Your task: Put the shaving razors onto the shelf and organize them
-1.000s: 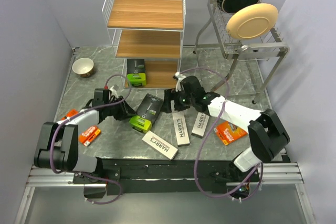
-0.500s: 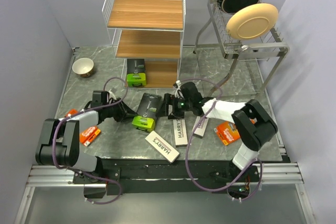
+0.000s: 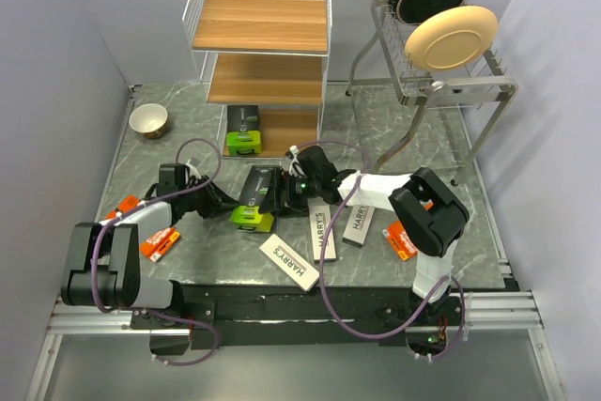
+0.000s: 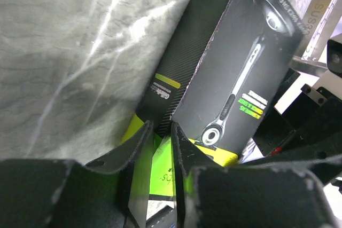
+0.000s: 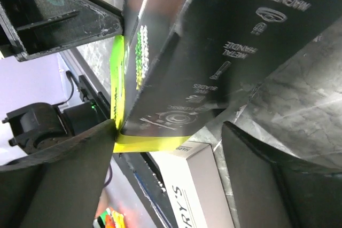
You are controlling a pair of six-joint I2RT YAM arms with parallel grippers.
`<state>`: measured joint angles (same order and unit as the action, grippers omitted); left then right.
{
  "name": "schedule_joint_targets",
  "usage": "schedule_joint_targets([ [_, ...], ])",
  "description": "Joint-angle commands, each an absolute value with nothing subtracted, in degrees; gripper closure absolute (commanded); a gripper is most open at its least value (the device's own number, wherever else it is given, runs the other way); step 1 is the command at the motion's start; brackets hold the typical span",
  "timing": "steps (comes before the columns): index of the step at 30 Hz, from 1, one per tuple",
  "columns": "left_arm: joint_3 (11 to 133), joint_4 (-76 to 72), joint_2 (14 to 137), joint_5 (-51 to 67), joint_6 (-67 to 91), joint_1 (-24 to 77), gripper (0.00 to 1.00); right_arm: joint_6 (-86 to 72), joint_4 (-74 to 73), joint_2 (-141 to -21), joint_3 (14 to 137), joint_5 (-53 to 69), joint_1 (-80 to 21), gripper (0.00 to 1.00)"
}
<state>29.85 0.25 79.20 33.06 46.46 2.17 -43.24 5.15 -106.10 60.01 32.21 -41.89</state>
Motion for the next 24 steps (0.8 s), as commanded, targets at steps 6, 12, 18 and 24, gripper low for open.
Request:
schedule_joint_targets([
  [6, 28.38, 4.92, 81.38, 28.56, 46.58, 7.56, 0.88, -44.39, 9.93, -107.4, 62.14, 35.77, -42.28, 0.27],
  [12, 29.44, 5.0, 85.24, 28.83, 46.32, 8.88, 0.88, -46.4, 14.41, -108.19, 60.65, 38.58, -41.92, 0.37],
  [18, 27.34, 8.17, 88.76, 25.32, 46.5, 4.58, 0.98, -48.07, 12.21, -111.09, 62.32, 38.41, -42.28, 0.1],
  [24, 27.33, 10.01, 89.48, 24.0, 44.47, 2.29, 0.99, -48.26, 11.78, -108.73, 60.65, 36.05, -42.01, 0.06],
])
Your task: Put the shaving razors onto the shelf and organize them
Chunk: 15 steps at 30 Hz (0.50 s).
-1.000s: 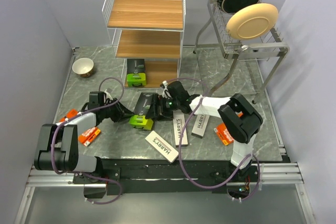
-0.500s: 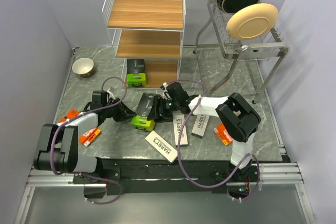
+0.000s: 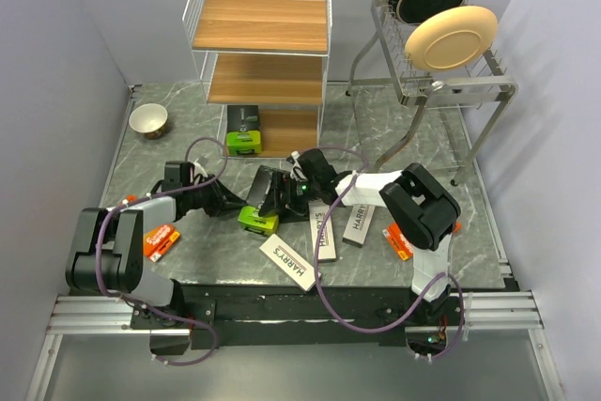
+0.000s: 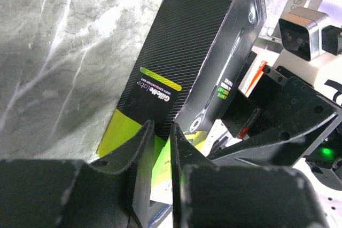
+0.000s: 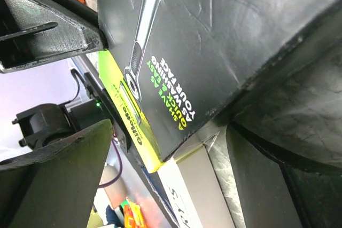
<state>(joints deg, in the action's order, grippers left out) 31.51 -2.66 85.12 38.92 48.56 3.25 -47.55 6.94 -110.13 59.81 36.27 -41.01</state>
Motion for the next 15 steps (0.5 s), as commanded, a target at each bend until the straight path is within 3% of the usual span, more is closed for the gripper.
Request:
schedule_joint_targets([
  [1, 27.51, 10.45, 89.12, 23.65, 44.12, 2.29, 0.99, -47.99, 11.34, -108.2, 60.21, 35.95, -41.58, 0.06],
  [15, 25.93, 12.66, 84.64, 22.24, 43.24, 1.14, 0.99, -46.14, 8.26, -107.04, 62.39, 34.45, -42.71, 0.05],
])
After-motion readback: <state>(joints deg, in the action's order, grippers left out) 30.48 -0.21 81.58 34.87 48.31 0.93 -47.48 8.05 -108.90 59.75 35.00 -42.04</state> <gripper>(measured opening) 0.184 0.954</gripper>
